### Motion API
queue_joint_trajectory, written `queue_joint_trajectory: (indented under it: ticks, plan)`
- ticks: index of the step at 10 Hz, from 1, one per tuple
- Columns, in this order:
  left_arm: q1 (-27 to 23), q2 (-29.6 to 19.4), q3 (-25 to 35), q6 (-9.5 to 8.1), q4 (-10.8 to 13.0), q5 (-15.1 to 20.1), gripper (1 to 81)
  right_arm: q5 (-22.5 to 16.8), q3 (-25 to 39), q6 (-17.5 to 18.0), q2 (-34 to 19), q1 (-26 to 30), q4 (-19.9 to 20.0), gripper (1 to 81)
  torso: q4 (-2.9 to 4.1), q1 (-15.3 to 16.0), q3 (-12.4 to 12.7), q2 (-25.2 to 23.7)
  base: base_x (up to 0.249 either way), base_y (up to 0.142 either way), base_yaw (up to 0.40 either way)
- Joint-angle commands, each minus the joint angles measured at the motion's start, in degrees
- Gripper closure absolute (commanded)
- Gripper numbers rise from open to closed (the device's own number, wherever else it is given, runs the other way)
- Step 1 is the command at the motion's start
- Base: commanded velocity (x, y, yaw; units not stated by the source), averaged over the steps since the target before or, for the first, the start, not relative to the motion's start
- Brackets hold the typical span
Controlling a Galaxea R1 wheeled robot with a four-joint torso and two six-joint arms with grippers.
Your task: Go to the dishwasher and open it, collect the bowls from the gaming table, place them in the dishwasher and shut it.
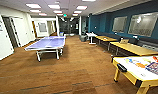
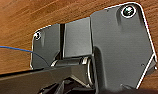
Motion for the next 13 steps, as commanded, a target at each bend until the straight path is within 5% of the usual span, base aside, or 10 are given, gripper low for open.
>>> queue_joint_trajectory:
  ticks: [1,13]
  plan:
    - [-2.7,-0.1,0.2,0.24,0.0,2.8,1.0,-2.5,0.3,0.1,0.2,3.0,0.6,1.0,0.00,0.0,0.0,0.0,0.000,0.000,0.000]
    - [-2.7,-0.2,0.2,0.24,-0.1,2.9,1.0,-2.5,0.3,0.1,0.2,3.0,0.5,1.0,0.00,0.0,0.0,0.0,0.000,0.000,0.133]
